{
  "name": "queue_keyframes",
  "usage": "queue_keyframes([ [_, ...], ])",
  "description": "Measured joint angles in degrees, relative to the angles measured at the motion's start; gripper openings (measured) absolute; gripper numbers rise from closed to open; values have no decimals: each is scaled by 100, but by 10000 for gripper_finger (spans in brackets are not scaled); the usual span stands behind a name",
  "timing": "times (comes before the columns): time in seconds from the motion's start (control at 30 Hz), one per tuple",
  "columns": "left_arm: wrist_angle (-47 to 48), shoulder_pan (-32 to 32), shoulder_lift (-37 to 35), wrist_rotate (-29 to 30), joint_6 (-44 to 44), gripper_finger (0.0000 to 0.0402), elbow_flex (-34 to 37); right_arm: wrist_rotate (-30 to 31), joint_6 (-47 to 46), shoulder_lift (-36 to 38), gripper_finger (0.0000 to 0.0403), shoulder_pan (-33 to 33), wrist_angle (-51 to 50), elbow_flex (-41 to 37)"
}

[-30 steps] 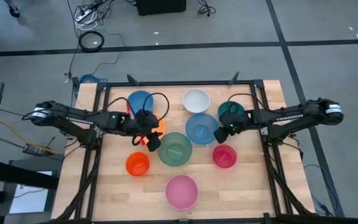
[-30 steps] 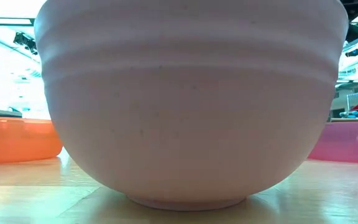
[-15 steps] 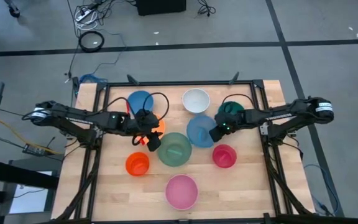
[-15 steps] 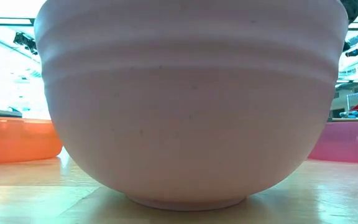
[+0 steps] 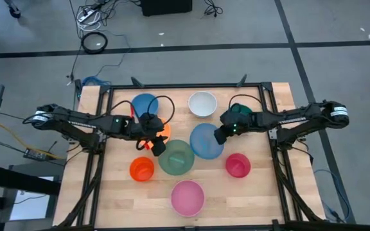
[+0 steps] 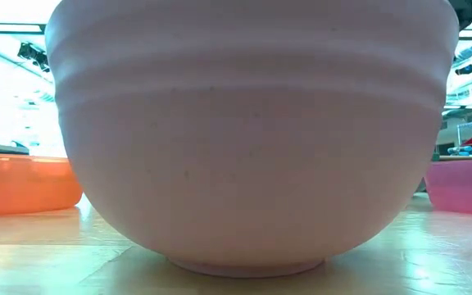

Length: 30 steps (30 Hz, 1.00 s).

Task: Nest bowls inside each other
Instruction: Stack the blue bowl on top of the green bowl

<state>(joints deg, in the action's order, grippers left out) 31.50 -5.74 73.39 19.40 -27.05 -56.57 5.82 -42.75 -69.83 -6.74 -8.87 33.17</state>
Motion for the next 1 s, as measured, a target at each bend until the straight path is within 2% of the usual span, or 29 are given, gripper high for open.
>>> queue_keyframes([
  [0.2,-91,-7,0,2,75,195,2,-340,95,281,1,144,900,8],
  [0.47,-1182,-42,-280,-1,518,195,3,-302,438,-272,1,525,1143,785],
  [0.6,-1480,-126,-687,0,726,195,-11,-299,739,-755,0,619,858,1353],
  [0.8,-1296,-254,-1256,240,748,195,2,-259,1131,-1544,0,625,197,2207],
  [1.0,-1251,-364,-1419,319,745,195,2,-249,1338,-2259,0,625,-308,2868],
])
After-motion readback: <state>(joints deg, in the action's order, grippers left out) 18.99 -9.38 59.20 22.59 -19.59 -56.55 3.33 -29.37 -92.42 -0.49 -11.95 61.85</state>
